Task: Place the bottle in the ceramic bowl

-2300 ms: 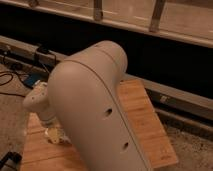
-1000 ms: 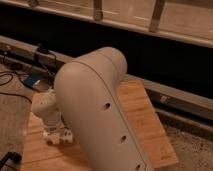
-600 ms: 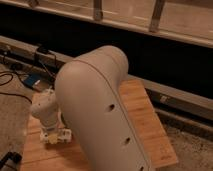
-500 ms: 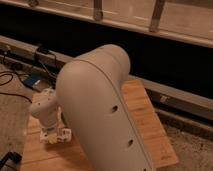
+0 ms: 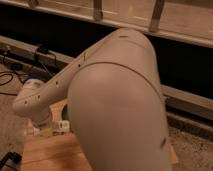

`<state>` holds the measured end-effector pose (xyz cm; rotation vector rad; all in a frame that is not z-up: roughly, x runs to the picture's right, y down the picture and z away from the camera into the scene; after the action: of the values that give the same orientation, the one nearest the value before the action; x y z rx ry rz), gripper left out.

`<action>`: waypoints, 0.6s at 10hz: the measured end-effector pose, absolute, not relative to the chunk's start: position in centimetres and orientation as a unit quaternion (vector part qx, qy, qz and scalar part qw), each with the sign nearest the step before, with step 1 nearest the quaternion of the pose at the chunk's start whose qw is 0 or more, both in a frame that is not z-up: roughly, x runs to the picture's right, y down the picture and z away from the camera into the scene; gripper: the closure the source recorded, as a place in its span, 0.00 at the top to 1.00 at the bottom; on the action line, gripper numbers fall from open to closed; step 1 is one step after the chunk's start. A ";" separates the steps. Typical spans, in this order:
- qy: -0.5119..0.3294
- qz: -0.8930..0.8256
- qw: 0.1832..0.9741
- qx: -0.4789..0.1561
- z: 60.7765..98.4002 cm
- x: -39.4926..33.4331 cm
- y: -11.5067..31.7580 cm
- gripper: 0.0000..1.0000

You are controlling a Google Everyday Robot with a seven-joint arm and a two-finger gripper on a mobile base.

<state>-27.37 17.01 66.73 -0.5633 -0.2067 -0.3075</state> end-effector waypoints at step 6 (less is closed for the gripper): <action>-0.059 -0.188 0.956 -0.219 67.2 -22.6 10.0 0.00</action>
<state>-22.58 10.00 67.24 -0.4441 -0.1191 -0.3812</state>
